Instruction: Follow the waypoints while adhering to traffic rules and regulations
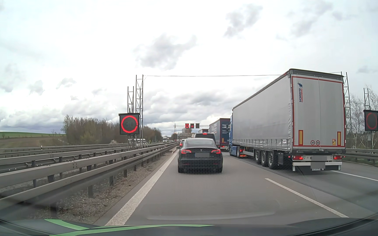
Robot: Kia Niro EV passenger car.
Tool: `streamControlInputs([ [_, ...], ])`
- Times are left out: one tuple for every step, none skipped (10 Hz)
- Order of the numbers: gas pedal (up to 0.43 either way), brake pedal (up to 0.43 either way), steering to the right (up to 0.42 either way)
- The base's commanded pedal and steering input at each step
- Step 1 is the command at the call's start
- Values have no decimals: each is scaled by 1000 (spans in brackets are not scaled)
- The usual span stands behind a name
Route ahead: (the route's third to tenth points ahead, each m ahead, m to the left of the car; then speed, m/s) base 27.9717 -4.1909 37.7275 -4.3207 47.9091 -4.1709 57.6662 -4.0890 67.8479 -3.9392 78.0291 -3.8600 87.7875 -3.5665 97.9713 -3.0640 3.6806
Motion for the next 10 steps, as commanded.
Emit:
streamControlInputs([
  [0,0,-2],
  [0,0,-3],
  [0,0,-3],
  [0,6,-3],
  [0,24,-3],
  [0,55,-3],
  [0,73,-3],
  [0,98,-3],
  [0,116,-3],
  [0,128,-3],
])
